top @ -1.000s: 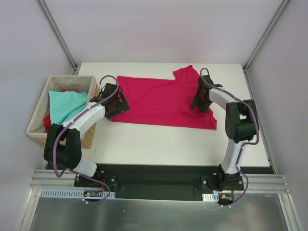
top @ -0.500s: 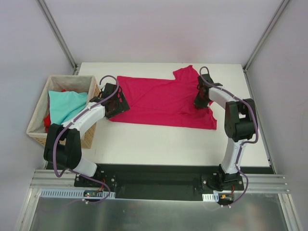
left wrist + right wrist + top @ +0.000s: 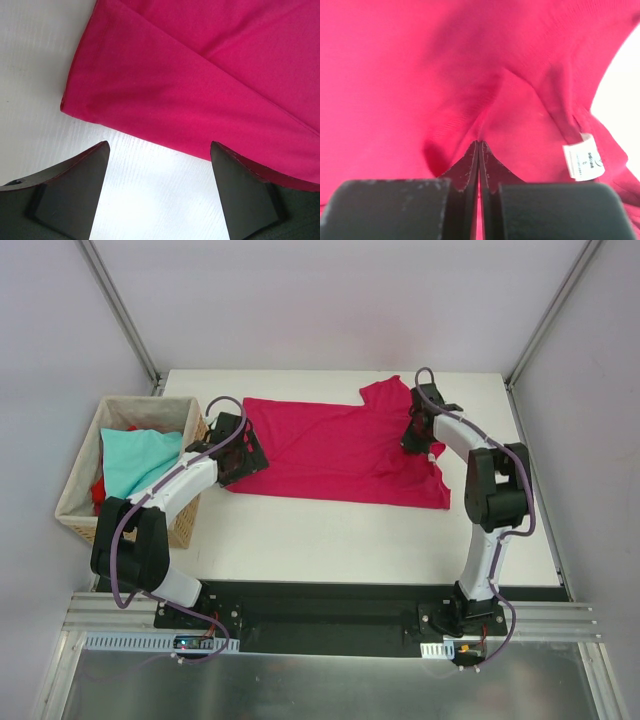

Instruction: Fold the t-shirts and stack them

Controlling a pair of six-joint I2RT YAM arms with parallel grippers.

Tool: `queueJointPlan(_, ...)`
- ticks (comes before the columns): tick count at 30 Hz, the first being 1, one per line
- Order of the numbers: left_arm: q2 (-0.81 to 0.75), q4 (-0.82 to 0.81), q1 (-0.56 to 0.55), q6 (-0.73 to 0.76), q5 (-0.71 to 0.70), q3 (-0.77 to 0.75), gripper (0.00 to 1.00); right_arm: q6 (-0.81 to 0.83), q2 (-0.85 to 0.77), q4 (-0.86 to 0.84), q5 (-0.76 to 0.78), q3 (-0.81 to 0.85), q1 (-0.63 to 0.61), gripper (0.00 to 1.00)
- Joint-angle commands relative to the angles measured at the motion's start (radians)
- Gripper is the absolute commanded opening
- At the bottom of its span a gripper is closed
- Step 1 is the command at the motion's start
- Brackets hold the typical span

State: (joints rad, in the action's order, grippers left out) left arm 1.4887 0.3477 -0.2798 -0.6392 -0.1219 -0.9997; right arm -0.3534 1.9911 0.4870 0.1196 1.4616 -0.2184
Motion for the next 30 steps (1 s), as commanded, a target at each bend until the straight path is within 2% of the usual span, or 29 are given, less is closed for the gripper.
queueJointPlan(1,-0.001,-0.006,0.01,0.013,0.001,-0.02,0.82,0.017,0.023,0.007,-0.032,0.121,0.004,0.0)
queueJointPlan(3,0.004,-0.006,0.01,0.013,0.001,-0.02,0.82,0.017,0.053,0.015,-0.049,0.169,0.005,0.03)
queueJointPlan(5,0.002,-0.007,0.008,0.019,0.002,-0.023,0.82,0.017,0.075,0.019,-0.076,0.193,0.004,0.13)
queueJointPlan(8,-0.001,-0.006,0.01,0.027,0.001,-0.027,0.82,0.036,0.101,0.022,-0.11,0.229,0.004,0.48)
queueJointPlan(9,-0.001,-0.006,0.01,0.029,-0.001,-0.027,0.83,0.04,0.1,0.022,-0.147,0.233,0.004,0.67)
queueJointPlan(11,-0.005,-0.009,0.01,0.035,0.001,-0.031,0.83,0.062,0.071,0.024,-0.172,0.237,0.004,0.82)
queueJointPlan(12,-0.005,-0.007,0.01,0.038,0.004,-0.034,0.83,0.068,0.052,0.022,-0.173,0.236,0.005,0.93)
queueJointPlan(13,-0.002,-0.007,0.01,0.042,0.007,-0.037,0.83,0.073,0.034,0.025,-0.175,0.235,0.005,0.97)
queueJointPlan(19,0.021,-0.006,0.01,0.073,0.015,-0.085,0.83,0.076,-0.181,0.111,-0.152,0.134,0.007,1.0)
queueJointPlan(22,0.051,-0.006,0.017,0.07,0.036,-0.131,0.84,-0.005,-0.313,0.079,-0.167,-0.045,0.007,1.0)
queueJointPlan(24,0.085,-0.006,0.019,0.07,0.063,-0.184,0.84,-0.047,-0.386,-0.013,-0.17,-0.197,-0.002,1.0)
queueJointPlan(30,0.189,-0.007,0.021,0.049,0.097,-0.241,0.84,-0.019,-0.344,-0.028,-0.143,-0.273,0.004,1.0)
